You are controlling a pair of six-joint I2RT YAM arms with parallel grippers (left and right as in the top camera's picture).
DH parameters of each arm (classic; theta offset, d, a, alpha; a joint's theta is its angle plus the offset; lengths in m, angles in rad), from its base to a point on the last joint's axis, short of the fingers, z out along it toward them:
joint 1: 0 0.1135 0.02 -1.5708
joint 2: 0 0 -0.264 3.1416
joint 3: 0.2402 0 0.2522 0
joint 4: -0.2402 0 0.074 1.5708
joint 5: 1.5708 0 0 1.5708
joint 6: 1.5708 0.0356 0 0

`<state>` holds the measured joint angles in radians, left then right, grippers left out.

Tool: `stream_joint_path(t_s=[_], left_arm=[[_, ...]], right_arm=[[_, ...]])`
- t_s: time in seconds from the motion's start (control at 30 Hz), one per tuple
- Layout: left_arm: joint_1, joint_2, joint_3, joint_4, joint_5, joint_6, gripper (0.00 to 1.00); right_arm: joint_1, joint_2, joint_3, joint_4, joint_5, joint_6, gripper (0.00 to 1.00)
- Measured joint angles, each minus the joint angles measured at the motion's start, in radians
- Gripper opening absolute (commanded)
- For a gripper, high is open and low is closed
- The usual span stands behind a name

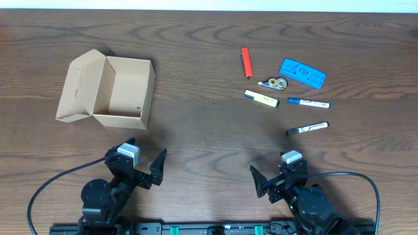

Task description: Pack container

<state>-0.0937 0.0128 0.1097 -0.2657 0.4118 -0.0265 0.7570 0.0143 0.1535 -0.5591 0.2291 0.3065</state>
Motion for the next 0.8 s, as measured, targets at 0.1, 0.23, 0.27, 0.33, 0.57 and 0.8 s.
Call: stream_joint_path(t_s=[0.1, 0.23, 0.27, 0.33, 0.57, 0.8], left_arm=[[0.0, 0.0, 0.0, 0.0, 0.0, 0.0, 0.95], [0.0, 0.0, 0.0, 0.0, 0.0, 0.0, 0.95], [0.0, 0.0, 0.0, 0.0, 0.0, 0.0, 0.95], [0.0, 0.0, 0.0, 0.0, 0.0, 0.0, 0.95], [0.0, 0.0, 0.0, 0.0, 0.0, 0.0, 0.95], [0.0, 0.0, -0.001, 0.004, -0.027, -0.001, 0.95]], right_arm=[[0.0, 0.0, 0.0, 0.0, 0.0, 0.0, 0.99], [0.0, 0.0, 0.0, 0.0, 0.0, 0.0, 0.99], [0.0, 0.0, 0.0, 0.0, 0.0, 0.0, 0.99], [0.0, 0.0, 0.0, 0.0, 0.0, 0.0, 0.99], [0.0, 0.0, 0.0, 0.0, 0.0, 0.0, 0.99], [0.0, 0.0, 0.0, 0.0, 0.0, 0.0, 0.99]])
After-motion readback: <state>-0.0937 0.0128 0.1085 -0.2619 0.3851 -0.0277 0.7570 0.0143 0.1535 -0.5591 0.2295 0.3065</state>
